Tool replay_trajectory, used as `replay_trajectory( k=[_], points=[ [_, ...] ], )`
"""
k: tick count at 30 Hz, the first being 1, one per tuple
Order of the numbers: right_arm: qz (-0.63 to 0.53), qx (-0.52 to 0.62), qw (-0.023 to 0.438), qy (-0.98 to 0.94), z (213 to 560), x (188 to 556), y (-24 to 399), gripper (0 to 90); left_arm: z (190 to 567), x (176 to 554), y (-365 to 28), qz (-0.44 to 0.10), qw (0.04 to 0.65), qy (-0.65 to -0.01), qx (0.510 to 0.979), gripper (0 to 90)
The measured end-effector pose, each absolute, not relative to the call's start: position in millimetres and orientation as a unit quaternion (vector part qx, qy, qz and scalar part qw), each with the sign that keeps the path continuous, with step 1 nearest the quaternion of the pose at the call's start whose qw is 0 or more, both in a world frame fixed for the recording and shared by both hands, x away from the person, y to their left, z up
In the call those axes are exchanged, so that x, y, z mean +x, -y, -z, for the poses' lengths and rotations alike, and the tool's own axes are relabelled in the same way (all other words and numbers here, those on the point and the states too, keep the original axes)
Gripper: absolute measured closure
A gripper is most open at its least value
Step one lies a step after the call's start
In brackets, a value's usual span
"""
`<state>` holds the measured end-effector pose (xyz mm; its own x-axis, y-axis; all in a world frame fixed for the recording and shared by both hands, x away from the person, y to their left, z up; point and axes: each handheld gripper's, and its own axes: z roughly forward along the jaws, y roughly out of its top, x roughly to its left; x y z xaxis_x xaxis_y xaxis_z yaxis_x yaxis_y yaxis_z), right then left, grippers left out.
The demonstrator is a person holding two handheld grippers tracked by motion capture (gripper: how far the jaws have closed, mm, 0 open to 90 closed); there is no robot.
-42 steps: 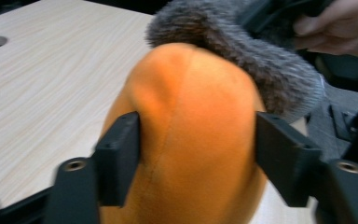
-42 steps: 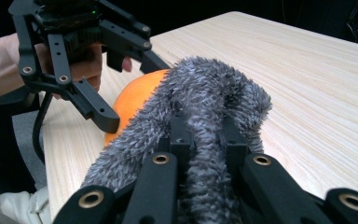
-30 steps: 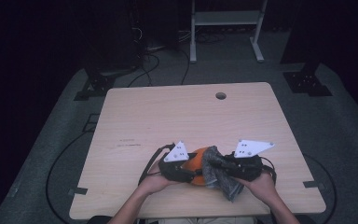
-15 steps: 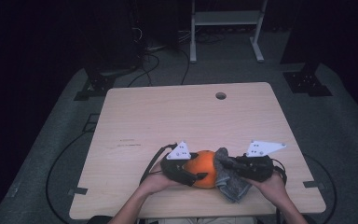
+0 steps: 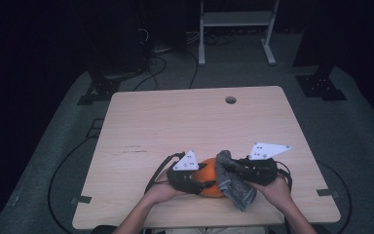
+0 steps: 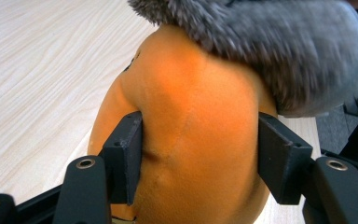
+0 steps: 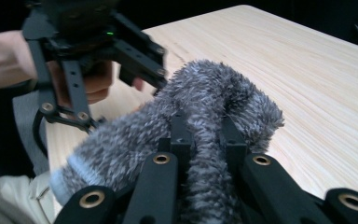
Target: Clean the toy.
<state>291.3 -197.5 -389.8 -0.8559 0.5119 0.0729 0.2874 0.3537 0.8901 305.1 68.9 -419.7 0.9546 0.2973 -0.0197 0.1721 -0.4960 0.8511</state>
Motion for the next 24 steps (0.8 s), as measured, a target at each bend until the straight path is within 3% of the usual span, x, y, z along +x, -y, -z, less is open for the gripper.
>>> replay_trajectory(
  k=[11, 18, 24],
  points=[
    [-0.504, 0.285, 0.081, -0.811, 414, 290, 224, 79.8, 420, 313, -78, -0.047, 0.513, -0.175, 0.839, 41.9],
    [-0.553, 0.237, 0.09, -0.794, 383, 282, 204, 79.7, 400, 306, -80, -0.094, 0.52, -0.173, 0.831, 43.8],
    [-0.563, 0.241, 0.085, -0.786, 383, 294, 191, 79.7, 402, 308, -82, -0.123, 0.498, -0.181, 0.839, 44.0]
  ],
)
